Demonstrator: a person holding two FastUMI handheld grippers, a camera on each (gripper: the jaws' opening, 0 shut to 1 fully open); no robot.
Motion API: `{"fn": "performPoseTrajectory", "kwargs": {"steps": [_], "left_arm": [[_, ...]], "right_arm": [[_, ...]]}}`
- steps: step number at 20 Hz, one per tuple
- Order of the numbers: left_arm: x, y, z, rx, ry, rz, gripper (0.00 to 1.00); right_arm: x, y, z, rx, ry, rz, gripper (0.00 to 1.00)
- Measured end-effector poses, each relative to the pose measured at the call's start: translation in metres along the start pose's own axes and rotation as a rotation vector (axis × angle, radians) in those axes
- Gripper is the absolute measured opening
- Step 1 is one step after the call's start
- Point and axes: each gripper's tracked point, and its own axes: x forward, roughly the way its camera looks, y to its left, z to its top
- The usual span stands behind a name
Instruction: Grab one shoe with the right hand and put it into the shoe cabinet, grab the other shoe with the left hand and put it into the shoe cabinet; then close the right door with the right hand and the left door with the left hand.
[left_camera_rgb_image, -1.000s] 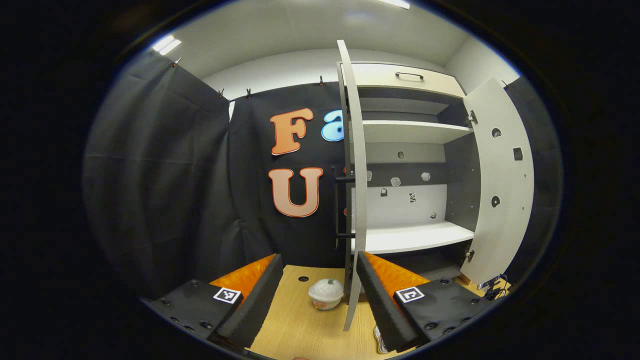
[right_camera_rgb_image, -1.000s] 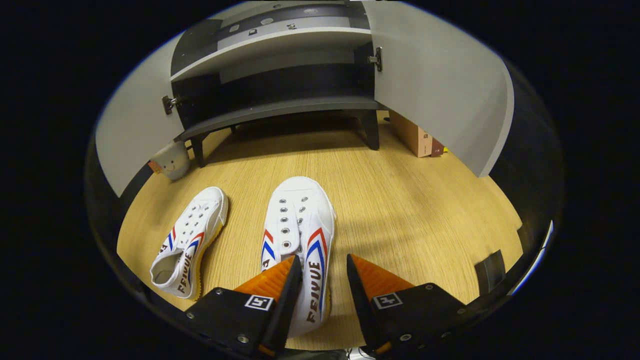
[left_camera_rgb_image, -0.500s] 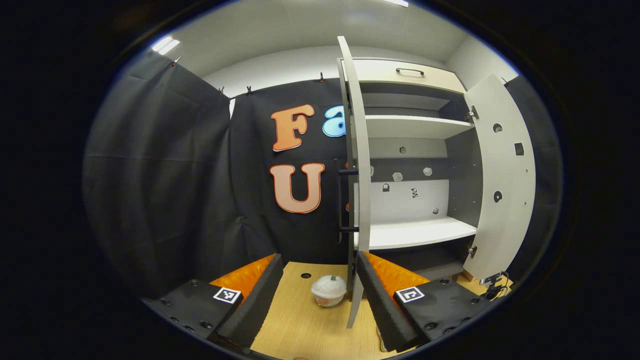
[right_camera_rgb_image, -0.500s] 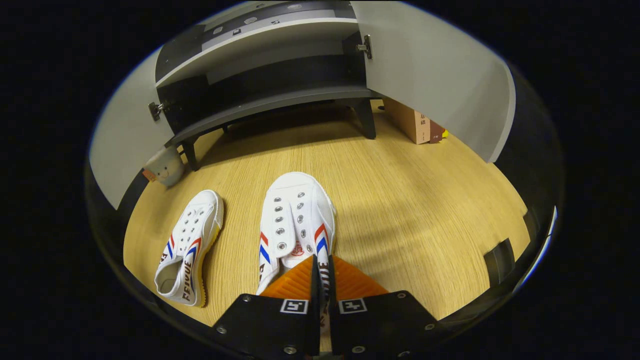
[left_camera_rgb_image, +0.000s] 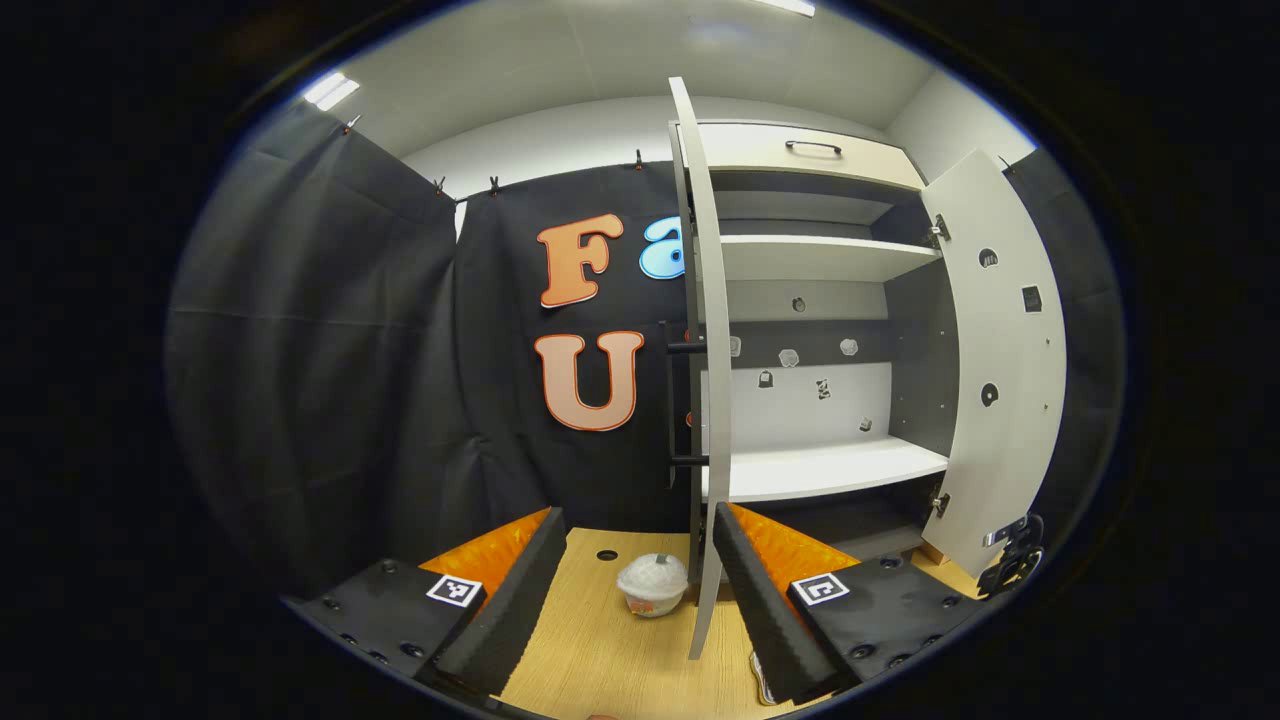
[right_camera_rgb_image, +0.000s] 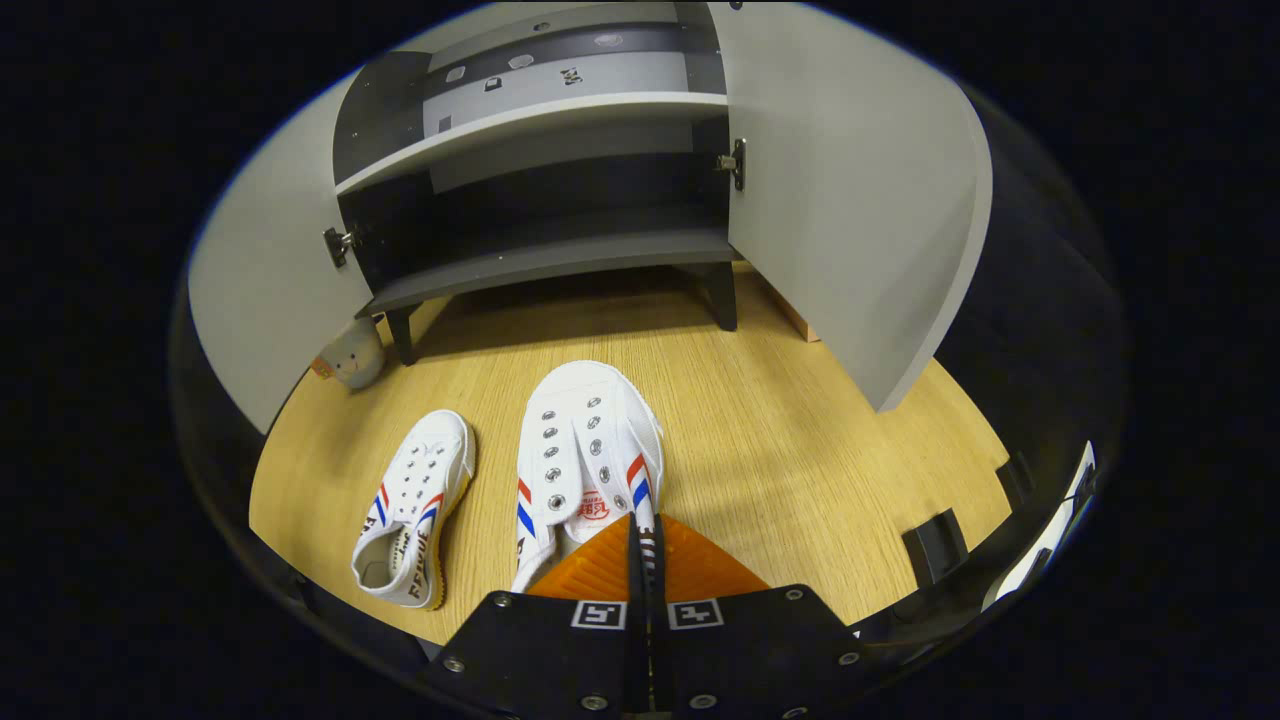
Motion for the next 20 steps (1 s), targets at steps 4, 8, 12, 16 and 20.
{"fn": "performPoseTrajectory", "kwargs": {"steps": [4,8,12,16,20], "left_arm": [[0.0,0.002,-0.002,-0.016,-0.004,-0.006,0.94],[0.001,0.004,-0.002,-0.009,-0.012,-0.005,0.99],[0.002,0.004,-0.004,-0.014,-0.013,-0.018,0.98],[0.005,0.009,-0.008,-0.037,-0.006,-0.02,0.94],[0.006,0.014,-0.009,-0.031,-0.009,-0.001,0.99]], "right_arm": [[-0.037,0.01,0.041,-0.018,-0.041,0.018,0.01],[-0.071,0.019,0.093,-0.048,-0.108,0.002,0.01],[-0.09,0.042,0.152,0.007,-0.145,0.044,0.0],[-0.094,0.061,0.22,0.031,-0.197,0.083,0.01],[-0.09,0.071,0.286,0.033,-0.267,0.081,0.01]]}}
